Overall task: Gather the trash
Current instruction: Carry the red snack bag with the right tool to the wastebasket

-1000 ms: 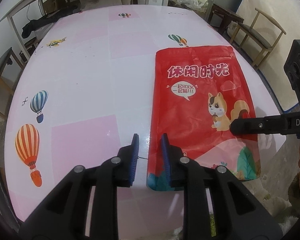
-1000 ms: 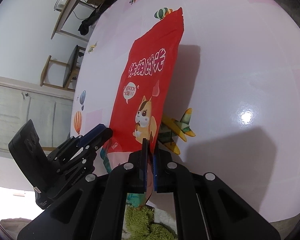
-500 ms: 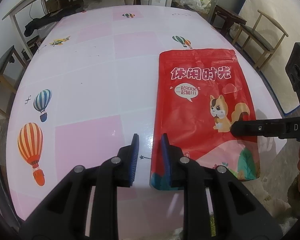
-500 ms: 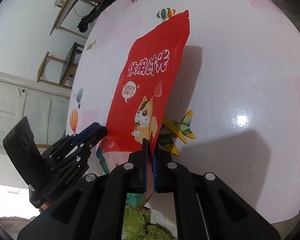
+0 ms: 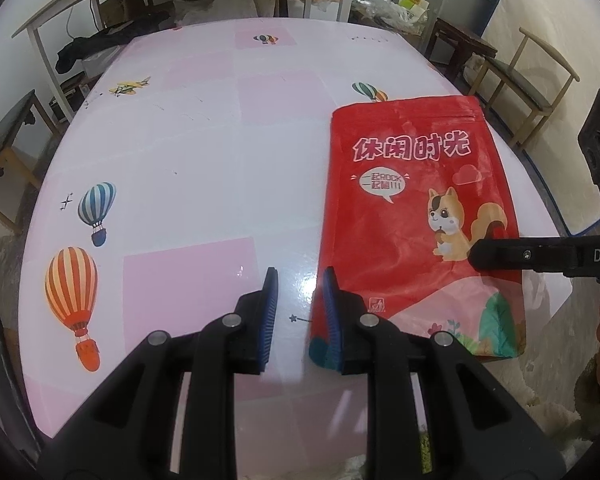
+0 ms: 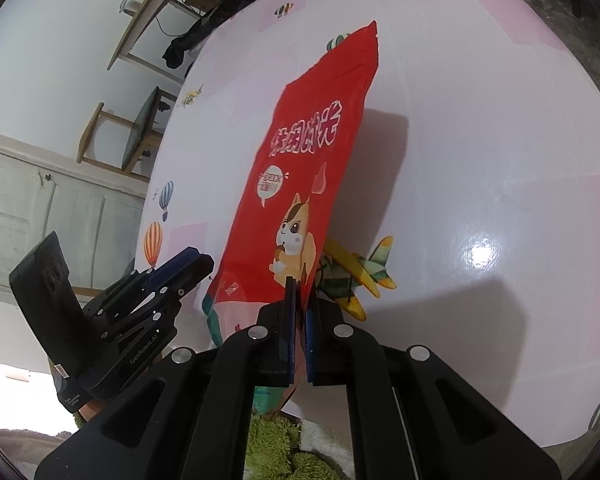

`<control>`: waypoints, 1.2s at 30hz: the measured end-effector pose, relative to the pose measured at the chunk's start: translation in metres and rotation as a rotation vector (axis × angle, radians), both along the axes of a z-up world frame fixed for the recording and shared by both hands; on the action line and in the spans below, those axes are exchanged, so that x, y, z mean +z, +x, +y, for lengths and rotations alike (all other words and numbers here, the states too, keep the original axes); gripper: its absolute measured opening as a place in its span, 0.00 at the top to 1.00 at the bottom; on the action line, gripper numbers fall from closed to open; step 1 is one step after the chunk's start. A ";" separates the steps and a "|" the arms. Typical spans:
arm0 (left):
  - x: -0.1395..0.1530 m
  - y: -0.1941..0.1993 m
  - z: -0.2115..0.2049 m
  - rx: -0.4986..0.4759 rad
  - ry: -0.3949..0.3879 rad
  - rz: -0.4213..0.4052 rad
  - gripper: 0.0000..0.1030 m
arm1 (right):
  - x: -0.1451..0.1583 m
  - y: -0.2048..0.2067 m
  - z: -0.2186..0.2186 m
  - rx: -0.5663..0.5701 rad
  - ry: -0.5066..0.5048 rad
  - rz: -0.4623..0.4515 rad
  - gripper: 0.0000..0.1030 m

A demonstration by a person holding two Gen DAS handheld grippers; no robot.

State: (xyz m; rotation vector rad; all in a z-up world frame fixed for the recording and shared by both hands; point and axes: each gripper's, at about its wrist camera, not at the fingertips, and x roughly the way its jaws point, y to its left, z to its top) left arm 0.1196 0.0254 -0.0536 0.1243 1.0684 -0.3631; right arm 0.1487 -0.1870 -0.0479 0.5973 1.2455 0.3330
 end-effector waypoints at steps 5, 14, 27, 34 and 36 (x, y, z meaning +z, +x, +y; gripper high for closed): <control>0.004 -0.001 0.003 0.016 -0.002 -0.011 0.80 | 0.008 -0.002 -0.009 -0.014 0.003 -0.023 0.97; 0.009 -0.004 0.004 0.030 -0.014 -0.019 0.80 | 0.033 -0.019 -0.051 -0.124 0.014 -0.080 0.98; 0.017 0.004 -0.012 -0.017 -0.046 -0.049 0.70 | 0.063 -0.123 -0.199 -0.574 0.028 -0.184 0.98; 0.012 0.015 -0.023 -0.010 -0.021 -0.023 0.70 | 0.045 -0.162 -0.258 -0.731 0.031 -0.166 0.98; 0.012 0.017 -0.025 -0.006 -0.011 -0.021 0.70 | 0.043 -0.169 -0.275 -0.767 0.012 -0.164 0.98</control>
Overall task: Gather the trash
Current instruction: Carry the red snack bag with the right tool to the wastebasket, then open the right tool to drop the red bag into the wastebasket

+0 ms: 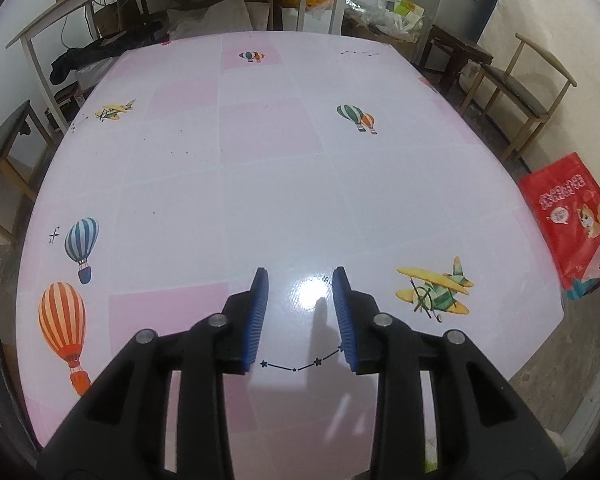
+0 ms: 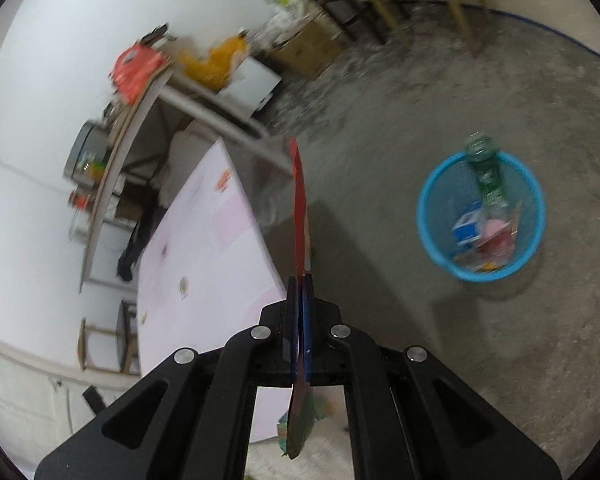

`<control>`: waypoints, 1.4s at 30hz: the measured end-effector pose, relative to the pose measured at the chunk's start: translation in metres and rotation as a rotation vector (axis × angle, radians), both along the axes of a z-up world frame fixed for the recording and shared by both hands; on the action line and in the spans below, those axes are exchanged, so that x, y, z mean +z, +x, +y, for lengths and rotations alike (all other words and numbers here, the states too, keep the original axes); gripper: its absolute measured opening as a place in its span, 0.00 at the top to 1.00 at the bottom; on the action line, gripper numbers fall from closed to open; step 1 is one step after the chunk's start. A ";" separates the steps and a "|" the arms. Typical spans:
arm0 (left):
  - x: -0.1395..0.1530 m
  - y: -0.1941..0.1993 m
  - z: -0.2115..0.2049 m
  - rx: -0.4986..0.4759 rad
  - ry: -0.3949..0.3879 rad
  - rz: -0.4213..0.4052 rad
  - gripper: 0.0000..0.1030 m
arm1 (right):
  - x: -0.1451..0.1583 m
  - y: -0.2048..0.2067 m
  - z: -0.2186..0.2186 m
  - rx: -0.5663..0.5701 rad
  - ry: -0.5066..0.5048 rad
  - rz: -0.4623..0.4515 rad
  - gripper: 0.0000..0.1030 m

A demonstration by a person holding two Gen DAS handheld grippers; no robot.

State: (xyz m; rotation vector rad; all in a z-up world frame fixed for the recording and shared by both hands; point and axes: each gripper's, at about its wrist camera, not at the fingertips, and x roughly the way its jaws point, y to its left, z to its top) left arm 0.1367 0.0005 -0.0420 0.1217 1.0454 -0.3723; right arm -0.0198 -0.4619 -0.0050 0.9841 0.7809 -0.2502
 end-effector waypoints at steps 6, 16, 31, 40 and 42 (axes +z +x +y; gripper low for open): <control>0.004 0.007 -0.004 0.022 0.030 -0.002 0.70 | -0.005 -0.016 -0.055 -0.115 -0.072 0.063 0.98; 0.004 0.012 -0.016 0.042 0.075 0.013 0.70 | -0.089 -0.051 -0.130 -0.337 -0.090 0.272 0.98; 0.006 0.017 -0.027 0.054 0.131 0.026 0.70 | -0.238 -0.009 -0.176 -0.587 0.043 0.412 0.98; 0.005 0.018 -0.028 0.057 0.138 0.024 0.70 | -0.268 0.011 -0.158 -0.585 0.026 0.453 0.98; 0.004 0.019 -0.028 0.061 0.134 0.028 0.70 | -0.273 0.017 -0.154 -0.553 0.030 0.465 0.98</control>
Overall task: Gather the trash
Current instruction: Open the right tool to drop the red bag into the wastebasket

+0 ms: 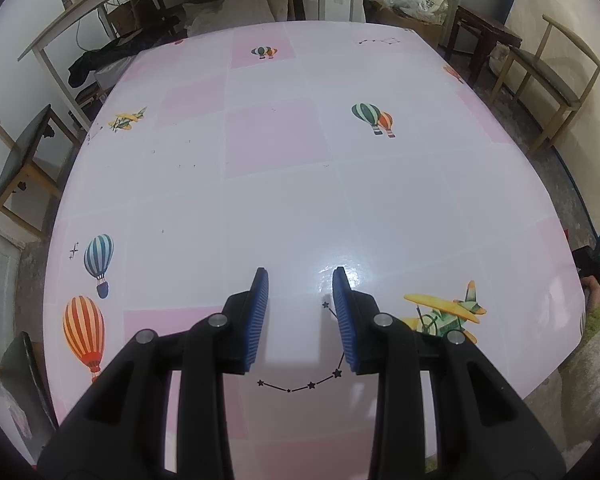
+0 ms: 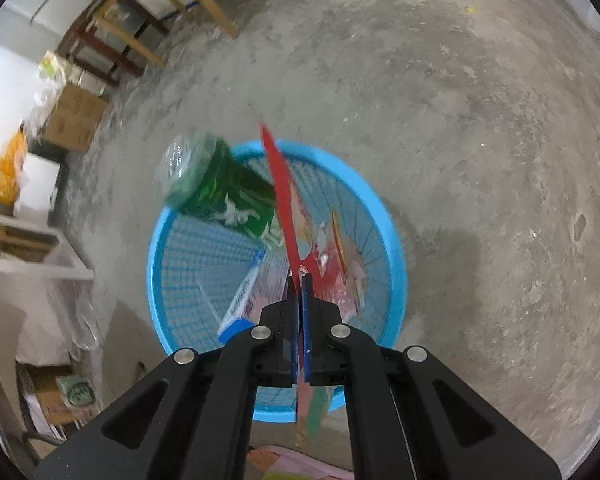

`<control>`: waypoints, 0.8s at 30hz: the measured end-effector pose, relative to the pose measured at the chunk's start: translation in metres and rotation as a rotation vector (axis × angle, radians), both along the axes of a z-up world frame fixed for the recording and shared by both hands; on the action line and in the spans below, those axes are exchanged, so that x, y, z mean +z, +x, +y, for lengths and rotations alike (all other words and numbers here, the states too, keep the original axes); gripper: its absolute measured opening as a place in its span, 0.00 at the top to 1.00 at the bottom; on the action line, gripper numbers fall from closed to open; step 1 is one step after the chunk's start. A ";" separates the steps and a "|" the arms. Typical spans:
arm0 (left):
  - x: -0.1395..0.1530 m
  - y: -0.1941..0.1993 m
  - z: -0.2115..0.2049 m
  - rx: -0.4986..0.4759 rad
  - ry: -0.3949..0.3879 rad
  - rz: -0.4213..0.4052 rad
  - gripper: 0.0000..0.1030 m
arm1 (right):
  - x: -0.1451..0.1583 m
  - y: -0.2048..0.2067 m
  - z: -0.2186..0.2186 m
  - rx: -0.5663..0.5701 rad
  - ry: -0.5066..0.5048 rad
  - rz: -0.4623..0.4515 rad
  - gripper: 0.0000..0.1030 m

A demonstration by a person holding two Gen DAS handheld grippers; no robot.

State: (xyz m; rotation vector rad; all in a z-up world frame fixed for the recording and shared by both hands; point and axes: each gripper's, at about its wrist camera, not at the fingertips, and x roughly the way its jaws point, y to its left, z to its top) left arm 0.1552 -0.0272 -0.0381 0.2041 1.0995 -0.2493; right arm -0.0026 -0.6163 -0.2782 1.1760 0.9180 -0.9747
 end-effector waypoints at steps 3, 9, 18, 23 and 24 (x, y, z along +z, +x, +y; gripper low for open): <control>-0.001 0.000 0.001 0.005 -0.014 0.006 0.70 | -0.011 0.006 0.007 0.022 0.049 -0.012 0.98; -0.003 -0.004 0.003 -0.011 -0.041 0.009 0.62 | -0.011 0.004 0.016 0.070 0.087 0.009 0.95; 0.015 -0.026 0.012 -0.044 -0.111 -0.080 0.44 | 0.076 -0.031 0.044 0.160 -0.097 -0.005 0.58; 0.036 -0.048 0.019 -0.053 -0.201 -0.175 0.28 | 0.165 -0.049 0.095 0.274 -0.305 -0.075 0.46; 0.043 -0.055 0.020 -0.059 -0.220 -0.207 0.24 | 0.182 -0.049 0.109 0.305 -0.350 -0.080 0.43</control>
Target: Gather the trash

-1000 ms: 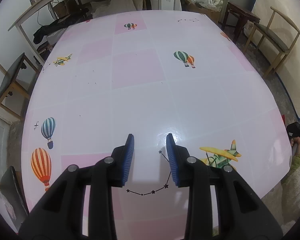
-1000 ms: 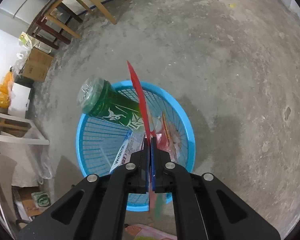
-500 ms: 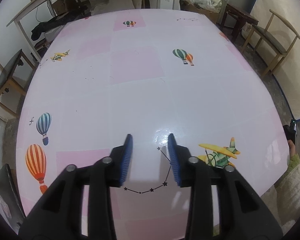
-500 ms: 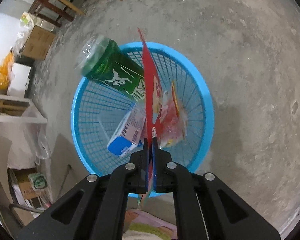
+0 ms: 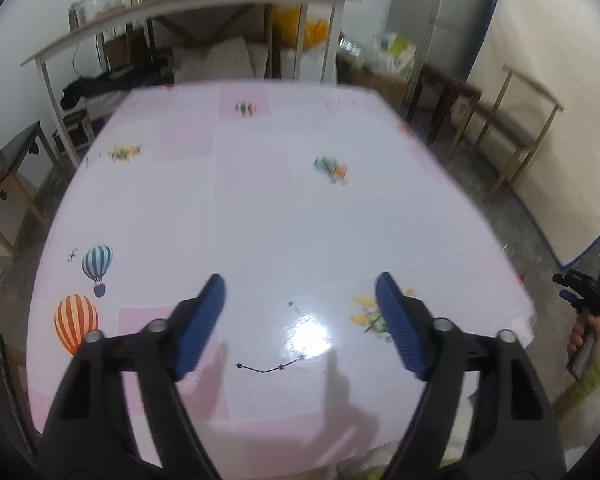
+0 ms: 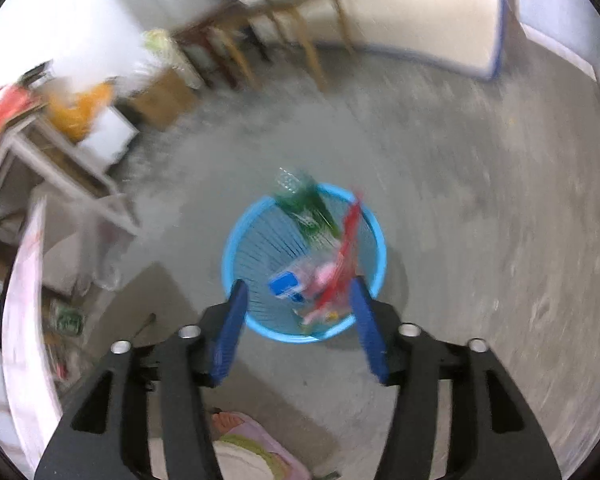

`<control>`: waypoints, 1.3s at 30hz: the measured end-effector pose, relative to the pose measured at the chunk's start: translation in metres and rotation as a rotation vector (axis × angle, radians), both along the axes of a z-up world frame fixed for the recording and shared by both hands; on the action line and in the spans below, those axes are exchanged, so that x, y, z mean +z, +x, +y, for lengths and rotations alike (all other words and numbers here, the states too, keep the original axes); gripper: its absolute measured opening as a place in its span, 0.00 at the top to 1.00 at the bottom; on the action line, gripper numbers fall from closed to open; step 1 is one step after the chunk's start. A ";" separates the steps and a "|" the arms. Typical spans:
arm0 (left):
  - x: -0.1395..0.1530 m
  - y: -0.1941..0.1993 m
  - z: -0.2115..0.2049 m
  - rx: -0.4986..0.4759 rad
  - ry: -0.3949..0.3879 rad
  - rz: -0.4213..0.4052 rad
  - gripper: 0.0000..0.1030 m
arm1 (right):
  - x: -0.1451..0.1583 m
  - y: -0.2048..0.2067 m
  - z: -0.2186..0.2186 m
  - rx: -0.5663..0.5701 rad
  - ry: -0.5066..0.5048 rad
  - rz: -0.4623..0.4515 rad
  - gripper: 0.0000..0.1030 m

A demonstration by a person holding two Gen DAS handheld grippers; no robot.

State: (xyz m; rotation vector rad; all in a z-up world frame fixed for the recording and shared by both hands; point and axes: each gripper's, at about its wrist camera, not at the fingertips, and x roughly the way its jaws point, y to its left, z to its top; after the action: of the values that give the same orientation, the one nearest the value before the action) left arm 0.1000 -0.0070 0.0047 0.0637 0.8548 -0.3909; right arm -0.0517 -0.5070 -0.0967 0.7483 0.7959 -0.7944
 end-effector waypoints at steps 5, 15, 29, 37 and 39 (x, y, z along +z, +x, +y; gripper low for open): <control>0.025 -0.031 0.003 0.018 -0.096 -0.099 0.12 | 0.098 0.001 0.096 0.233 -0.272 -0.062 0.16; 0.050 -0.075 -0.004 0.198 -0.067 -0.153 0.08 | 0.169 0.005 0.258 0.513 -0.491 -0.190 0.06; 0.013 -0.097 -0.029 0.213 0.056 0.068 0.08 | 0.148 0.011 0.297 0.600 -0.465 0.047 0.06; 0.017 -0.098 -0.038 0.213 0.098 0.046 0.08 | 0.138 0.009 0.280 0.563 -0.407 0.103 0.06; 0.017 -0.097 -0.041 0.206 0.104 0.042 0.08 | 0.140 0.007 0.275 0.543 -0.405 0.103 0.06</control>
State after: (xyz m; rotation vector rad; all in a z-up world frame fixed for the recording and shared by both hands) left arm 0.0029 -0.0477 0.0222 0.0632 0.9133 -0.1548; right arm -0.0443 -0.2317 0.0431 0.1139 0.8443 -0.4773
